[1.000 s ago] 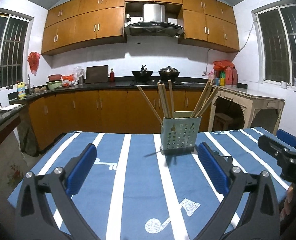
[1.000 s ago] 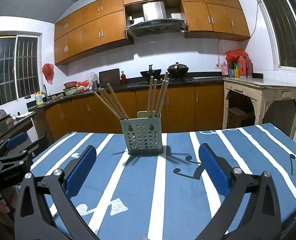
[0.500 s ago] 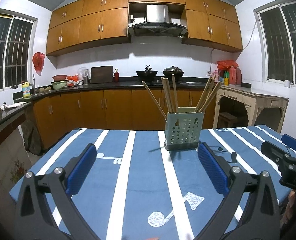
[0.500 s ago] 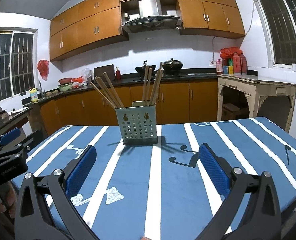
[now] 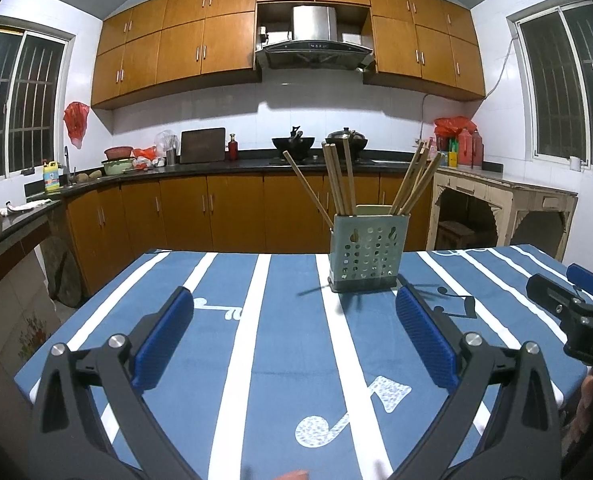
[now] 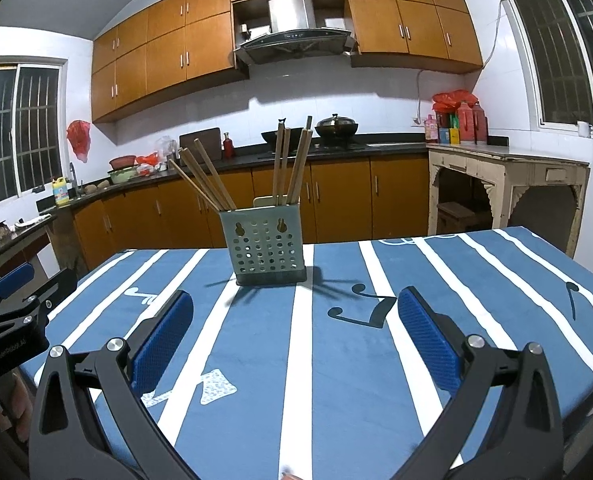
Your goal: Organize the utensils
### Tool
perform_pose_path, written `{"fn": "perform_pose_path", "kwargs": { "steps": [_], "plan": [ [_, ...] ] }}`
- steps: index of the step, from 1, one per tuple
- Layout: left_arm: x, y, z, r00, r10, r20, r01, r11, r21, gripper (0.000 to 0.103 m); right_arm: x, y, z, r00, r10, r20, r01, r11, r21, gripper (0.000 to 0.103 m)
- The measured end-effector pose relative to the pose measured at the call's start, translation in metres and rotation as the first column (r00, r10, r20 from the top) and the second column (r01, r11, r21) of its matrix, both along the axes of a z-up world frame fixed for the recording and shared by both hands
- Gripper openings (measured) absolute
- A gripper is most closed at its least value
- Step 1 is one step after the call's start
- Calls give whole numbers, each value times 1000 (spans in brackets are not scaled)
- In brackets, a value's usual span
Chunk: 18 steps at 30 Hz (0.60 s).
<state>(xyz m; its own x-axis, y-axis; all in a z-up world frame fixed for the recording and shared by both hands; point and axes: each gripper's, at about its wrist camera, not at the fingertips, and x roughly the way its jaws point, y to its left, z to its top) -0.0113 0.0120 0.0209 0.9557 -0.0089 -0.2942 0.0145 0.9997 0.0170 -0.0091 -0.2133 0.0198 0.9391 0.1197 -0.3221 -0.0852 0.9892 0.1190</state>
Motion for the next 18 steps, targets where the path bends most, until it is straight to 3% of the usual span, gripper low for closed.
{"fn": "perform_pose_path", "kwargs": {
  "steps": [18],
  "plan": [
    [4, 1, -9, 1000, 9, -11, -9, 1000, -11, 99, 0, 0, 0, 1000, -1, -2, 1, 1000, -4, 101]
  ]
}}
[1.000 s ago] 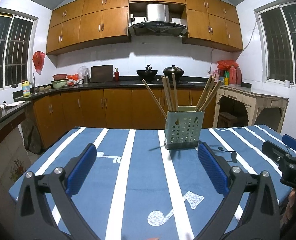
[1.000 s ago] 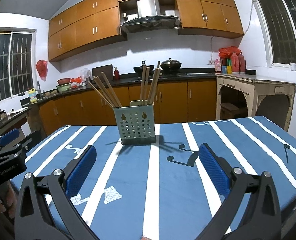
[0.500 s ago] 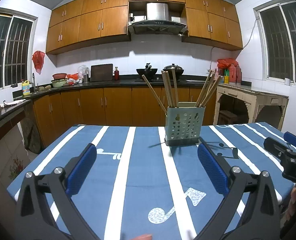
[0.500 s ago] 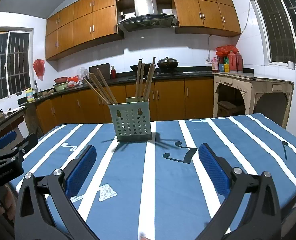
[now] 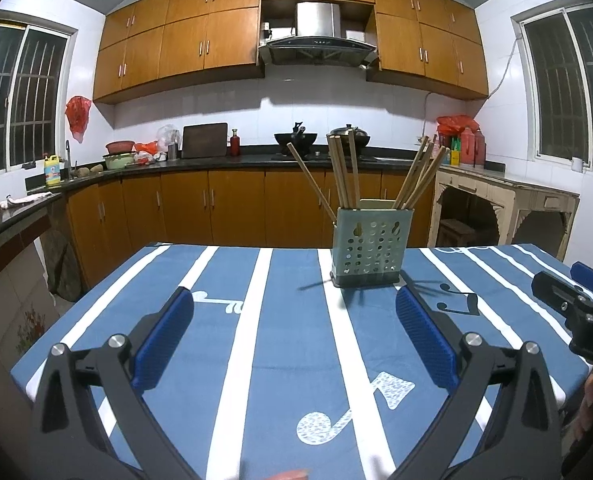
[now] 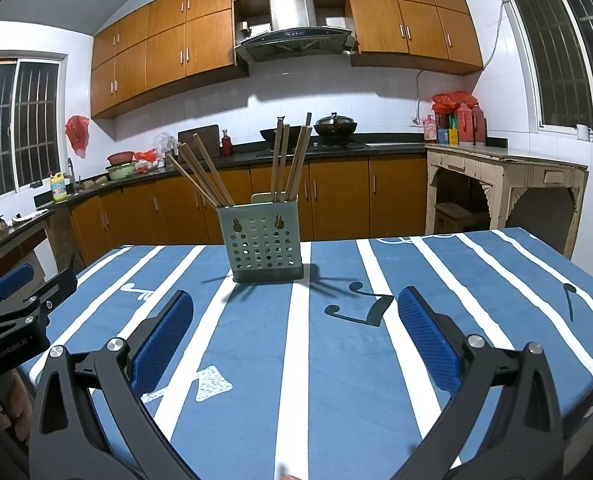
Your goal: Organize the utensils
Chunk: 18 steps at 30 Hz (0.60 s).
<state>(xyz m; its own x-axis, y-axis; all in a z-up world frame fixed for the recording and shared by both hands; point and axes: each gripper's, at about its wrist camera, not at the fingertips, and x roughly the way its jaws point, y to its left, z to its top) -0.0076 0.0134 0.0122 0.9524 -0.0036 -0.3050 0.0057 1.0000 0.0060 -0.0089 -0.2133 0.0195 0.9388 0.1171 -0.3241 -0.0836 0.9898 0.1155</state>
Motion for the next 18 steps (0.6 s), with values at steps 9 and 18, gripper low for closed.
{"fn": "perform_pose_path", "kwargs": {
  "steps": [9, 18],
  "plan": [
    [3, 1, -3, 1000, 3, -12, -3, 1000, -5, 99, 1, -3, -1, 1000, -1, -6, 1, 1000, -1, 101],
    [3, 0, -5, 1000, 3, -14, -3, 1000, -3, 99, -1, -5, -2, 1000, -1, -9, 1, 1000, 1, 101]
  ]
}}
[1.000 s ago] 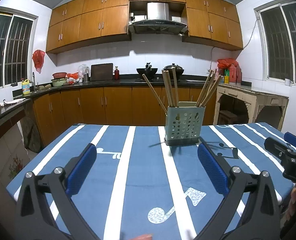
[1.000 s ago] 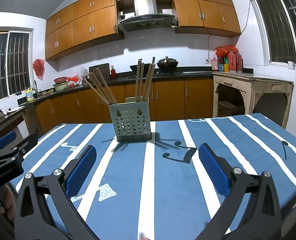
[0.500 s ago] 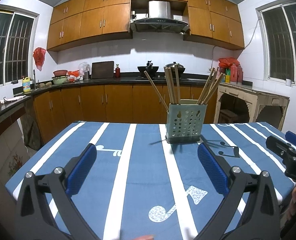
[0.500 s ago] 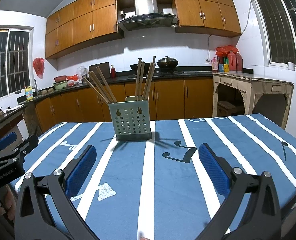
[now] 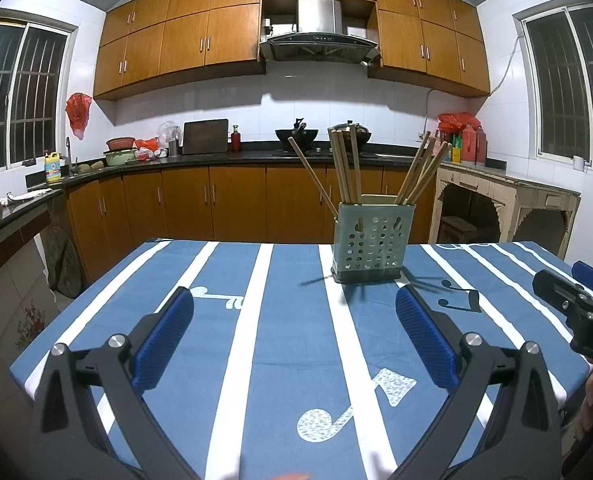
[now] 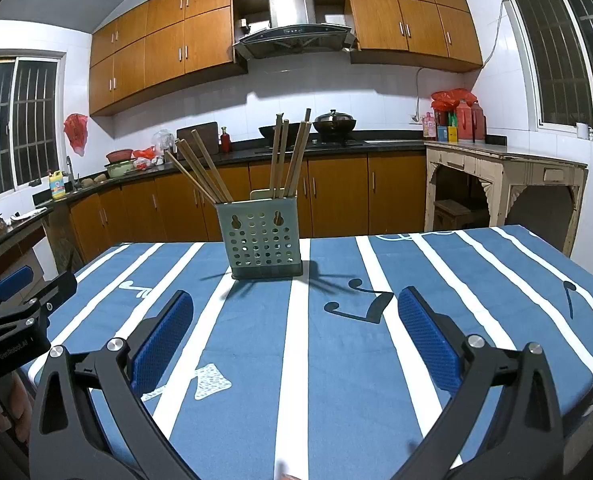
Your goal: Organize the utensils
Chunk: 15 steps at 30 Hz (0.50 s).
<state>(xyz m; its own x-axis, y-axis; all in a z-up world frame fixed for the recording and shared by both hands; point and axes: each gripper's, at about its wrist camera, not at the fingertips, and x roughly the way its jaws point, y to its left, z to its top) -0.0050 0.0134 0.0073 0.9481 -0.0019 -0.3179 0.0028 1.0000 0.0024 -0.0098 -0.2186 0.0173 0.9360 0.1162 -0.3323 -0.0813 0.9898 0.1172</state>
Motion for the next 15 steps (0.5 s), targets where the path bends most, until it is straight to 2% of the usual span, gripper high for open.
{"fn": "perform_pose_path", "kwargs": {
  "steps": [15],
  "plan": [
    [0, 0, 0, 1000, 1, 2, -1, 1000, 0, 99, 0, 0, 0, 1000, 0, 0, 0, 1000, 0, 101]
  ]
}}
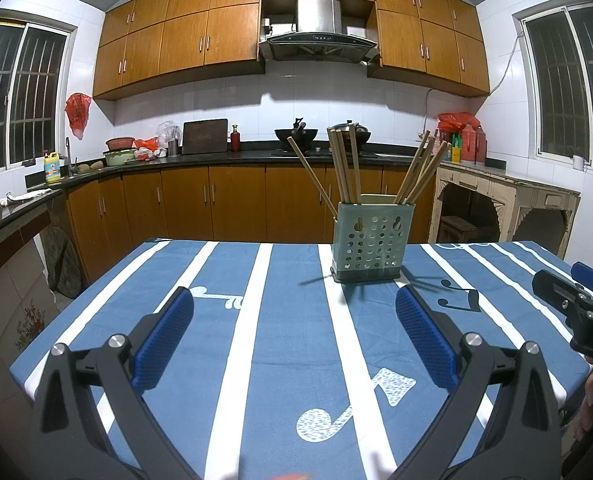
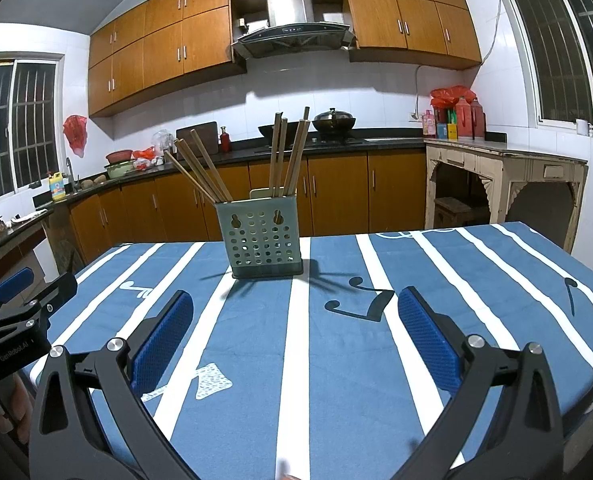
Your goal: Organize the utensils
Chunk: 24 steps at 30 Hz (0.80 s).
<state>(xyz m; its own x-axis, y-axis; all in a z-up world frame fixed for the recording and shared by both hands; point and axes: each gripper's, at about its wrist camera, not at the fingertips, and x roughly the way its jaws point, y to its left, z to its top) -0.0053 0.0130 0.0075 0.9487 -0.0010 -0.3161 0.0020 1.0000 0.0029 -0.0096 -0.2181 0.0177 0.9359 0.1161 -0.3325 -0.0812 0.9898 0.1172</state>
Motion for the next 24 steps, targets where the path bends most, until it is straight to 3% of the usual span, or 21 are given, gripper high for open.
{"fn": "perform_pose_path", "kwargs": {
  "steps": [24],
  "plan": [
    [-1, -1, -1, 1000, 0, -4, 0, 1000, 0, 99, 1, 0, 1, 1000, -1, -3, 1, 1000, 1, 101]
  ]
}}
